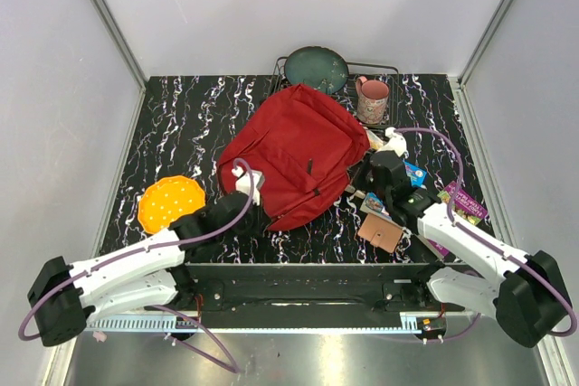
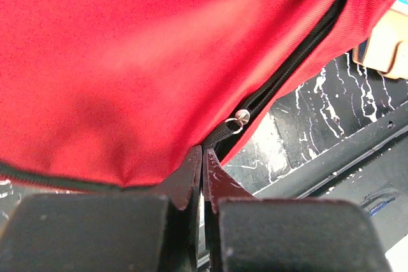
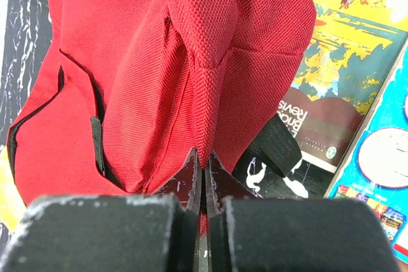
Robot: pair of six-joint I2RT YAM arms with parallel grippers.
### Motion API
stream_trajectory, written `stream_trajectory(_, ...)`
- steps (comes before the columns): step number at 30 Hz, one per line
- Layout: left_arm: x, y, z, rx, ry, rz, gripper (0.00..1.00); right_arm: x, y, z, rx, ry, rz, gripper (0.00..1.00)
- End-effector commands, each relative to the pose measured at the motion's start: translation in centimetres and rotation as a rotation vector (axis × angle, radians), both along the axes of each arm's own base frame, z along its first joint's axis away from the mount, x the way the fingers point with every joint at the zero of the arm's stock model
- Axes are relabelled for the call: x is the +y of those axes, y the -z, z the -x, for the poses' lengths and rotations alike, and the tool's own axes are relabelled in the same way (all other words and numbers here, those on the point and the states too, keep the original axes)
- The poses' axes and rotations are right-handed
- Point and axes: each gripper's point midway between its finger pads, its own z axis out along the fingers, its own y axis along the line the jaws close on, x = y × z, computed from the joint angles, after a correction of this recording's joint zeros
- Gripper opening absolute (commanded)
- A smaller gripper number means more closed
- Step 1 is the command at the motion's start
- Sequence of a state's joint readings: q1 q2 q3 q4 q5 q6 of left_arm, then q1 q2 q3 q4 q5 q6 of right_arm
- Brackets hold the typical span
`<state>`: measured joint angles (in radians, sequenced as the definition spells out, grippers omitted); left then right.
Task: Pack the student bag
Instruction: Unzip the student bag at the center of the board.
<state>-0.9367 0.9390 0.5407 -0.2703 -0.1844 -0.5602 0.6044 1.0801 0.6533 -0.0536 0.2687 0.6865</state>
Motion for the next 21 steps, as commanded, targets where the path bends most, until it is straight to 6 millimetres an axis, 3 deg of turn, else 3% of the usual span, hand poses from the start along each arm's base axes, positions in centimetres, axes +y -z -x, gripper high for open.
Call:
stream_trajectory(1,2.9,0.9,-0.2,0.017,-0.178,0.010,0.00,-1.1,-2.2,-1.7,-0.050,0.061,-0.069,0.00)
stream_trajectory(3,2.9,0.5,0.0,0.011,-0.174,0.028,0.00,-1.0,-1.9,-1.6,-0.036,0.049,-0.080,0.03)
stream_trajectory(4,2.4,0.3,0.2,0.010,-0.139,0.042,0.00,-0.5,-2.1,-1.2,-0.033,0.013,-0.099,0.12)
stream_trajectory(5,1.8,-0.4,0.2,-0.006,-0.114,0.071,0.00,-0.2,-2.3,-1.0,-0.031,-0.004,-0.112,0.46)
stream_trajectory(6,1.4,-0.8,0.2,-0.018,-0.087,0.083,0.00,0.0,-2.4,-0.7,-0.022,-0.016,-0.123,0.65)
stream_trajectory(7,0.7,-1.4,0.5,-0.018,-0.050,0.107,0.00,0.2,-3.0,-0.1,-0.022,-0.032,-0.151,0.70)
stream_trajectory(8,0.1,-2.1,0.4,-0.031,-0.030,0.131,0.00,-0.1,-2.4,0.7,0.014,-0.029,-0.146,0.76)
stream_trajectory(10,-0.6,-2.8,0.6,-0.043,0.013,0.147,0.00,-0.5,-3.1,1.9,0.025,-0.017,-0.189,0.82)
stream_trajectory(12,-0.9,-3.1,0.4,-0.054,0.029,0.144,0.00,-1.3,-2.3,3.5,0.066,-0.011,-0.182,0.85)
stream_trajectory(13,-1.1,-3.1,0.4,-0.054,0.038,0.143,0.00,-1.7,-3.2,4.2,0.048,-0.001,-0.215,0.88)
stream_trajectory(15,-1.6,-3.2,0.4,-0.060,0.060,0.141,0.00,-1.9,-2.3,5.7,0.085,-0.009,-0.239,0.92)
stream_trajectory(18,-3.0,-3.8,0.8,-0.063,0.129,0.164,0.00,1.1,-2.5,8.0,0.119,-0.169,-0.411,0.90)
stream_trajectory(21,-4.5,-4.4,1.3,-0.075,0.199,0.172,0.00,3.4,-0.3,9.1,0.256,-0.229,-0.513,0.85)
